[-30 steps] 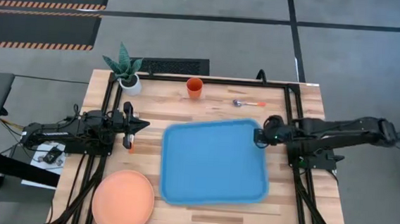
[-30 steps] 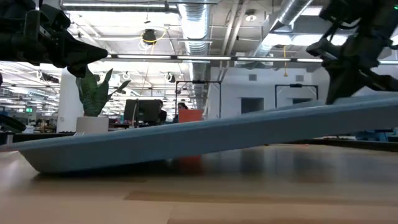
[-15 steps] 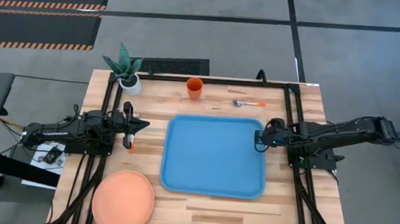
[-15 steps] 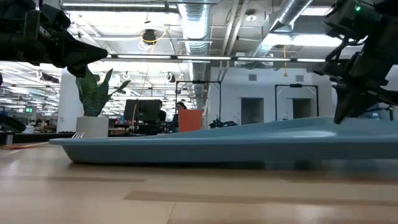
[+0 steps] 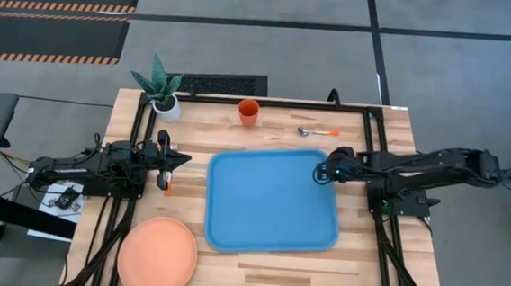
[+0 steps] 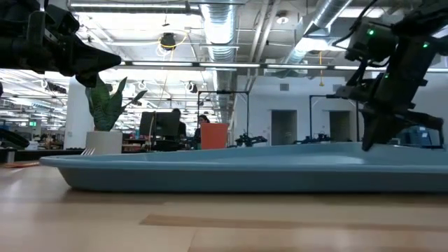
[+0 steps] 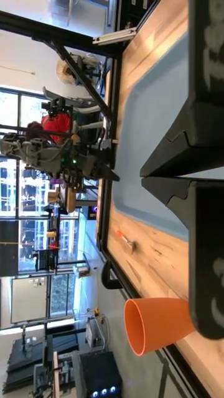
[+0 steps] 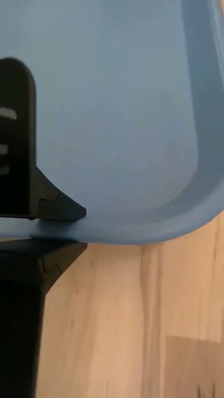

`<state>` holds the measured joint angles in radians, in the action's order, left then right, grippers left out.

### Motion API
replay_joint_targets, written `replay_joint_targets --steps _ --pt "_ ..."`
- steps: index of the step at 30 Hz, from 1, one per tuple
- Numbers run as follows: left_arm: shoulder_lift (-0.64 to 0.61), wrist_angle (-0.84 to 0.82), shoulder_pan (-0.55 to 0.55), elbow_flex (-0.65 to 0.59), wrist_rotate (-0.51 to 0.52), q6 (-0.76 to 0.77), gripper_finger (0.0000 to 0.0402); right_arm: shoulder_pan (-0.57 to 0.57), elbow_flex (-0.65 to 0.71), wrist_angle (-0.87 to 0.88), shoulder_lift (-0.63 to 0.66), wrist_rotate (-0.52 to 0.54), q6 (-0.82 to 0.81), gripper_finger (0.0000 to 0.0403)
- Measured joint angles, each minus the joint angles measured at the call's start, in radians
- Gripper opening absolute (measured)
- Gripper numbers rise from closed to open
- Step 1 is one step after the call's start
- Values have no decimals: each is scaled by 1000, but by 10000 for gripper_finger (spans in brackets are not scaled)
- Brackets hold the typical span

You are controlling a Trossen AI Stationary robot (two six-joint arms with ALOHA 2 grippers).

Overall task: Pick and place plate/cup/fork/spoon on tray
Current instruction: Prepare the blue tray

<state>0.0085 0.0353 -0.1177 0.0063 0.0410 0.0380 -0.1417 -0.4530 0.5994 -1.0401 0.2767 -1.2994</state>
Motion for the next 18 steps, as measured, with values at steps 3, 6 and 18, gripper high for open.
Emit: replay_joint_targets --steps 3,6,18 --pt "0 0 0 0 0 0 0 0 0 -25 -42 7 -31 24" --pt "0 0 0 0 0 0 0 0 0 -61 -82 9 -36 27" --pt "0 0 0 0 0 0 0 17 0 -68 -145 -12 -65 30"
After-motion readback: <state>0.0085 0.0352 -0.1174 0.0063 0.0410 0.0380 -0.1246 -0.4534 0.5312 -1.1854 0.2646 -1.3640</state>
